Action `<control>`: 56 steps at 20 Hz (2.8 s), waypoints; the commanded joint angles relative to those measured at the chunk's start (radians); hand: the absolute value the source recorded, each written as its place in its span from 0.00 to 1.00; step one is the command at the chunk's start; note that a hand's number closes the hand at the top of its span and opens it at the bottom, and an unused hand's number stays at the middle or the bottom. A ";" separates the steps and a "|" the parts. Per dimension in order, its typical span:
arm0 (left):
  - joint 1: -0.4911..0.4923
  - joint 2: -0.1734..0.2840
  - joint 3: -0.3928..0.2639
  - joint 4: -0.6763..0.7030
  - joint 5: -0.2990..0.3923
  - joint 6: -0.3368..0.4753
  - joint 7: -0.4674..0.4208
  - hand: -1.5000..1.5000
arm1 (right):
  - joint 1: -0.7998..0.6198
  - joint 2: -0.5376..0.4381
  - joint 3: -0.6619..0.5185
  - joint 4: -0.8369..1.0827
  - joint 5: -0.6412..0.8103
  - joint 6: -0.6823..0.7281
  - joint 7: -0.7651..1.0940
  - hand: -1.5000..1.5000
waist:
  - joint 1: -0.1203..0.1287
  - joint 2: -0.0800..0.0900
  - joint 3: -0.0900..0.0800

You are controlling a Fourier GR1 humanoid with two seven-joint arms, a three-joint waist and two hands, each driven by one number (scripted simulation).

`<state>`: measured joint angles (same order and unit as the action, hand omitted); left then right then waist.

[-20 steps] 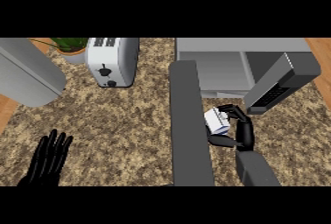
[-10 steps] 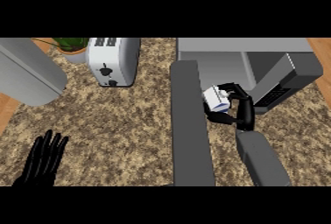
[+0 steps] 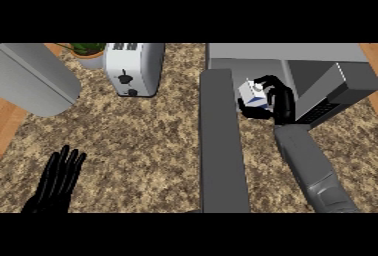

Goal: Pick up the milk, place it into the microwave and close the microwave

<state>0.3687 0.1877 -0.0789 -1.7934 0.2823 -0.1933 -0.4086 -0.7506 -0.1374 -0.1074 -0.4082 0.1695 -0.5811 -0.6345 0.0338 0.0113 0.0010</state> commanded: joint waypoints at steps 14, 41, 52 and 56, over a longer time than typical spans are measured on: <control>-0.066 0.059 0.037 0.041 -0.076 0.000 0.015 0.00 | -0.203 -0.134 -0.045 0.272 0.074 -0.283 0.062 1.00 | 0.060 0.027 0.004; -0.114 0.027 -0.021 0.065 -0.102 -0.029 0.009 0.00 | -0.163 -0.053 -0.114 0.271 0.016 -0.025 -0.106 0.00 | 0.051 0.027 0.005; -0.131 -0.014 -0.075 0.082 -0.161 -0.007 0.019 0.00 | -0.029 -0.029 -0.199 0.267 -0.066 0.099 -0.268 0.00 | 0.014 0.010 0.003; -0.067 -0.039 -0.112 0.023 -0.183 0.019 0.037 0.00 | 0.082 -0.044 -0.204 0.247 -0.082 0.253 -0.372 0.00 | -0.003 -0.001 0.002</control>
<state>0.2614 0.1614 -0.1699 -1.7410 0.1122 -0.1887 -0.3905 -0.7465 -0.1749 -0.3042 -0.1518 0.1013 -0.4432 -0.9147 0.0436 0.0183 0.0035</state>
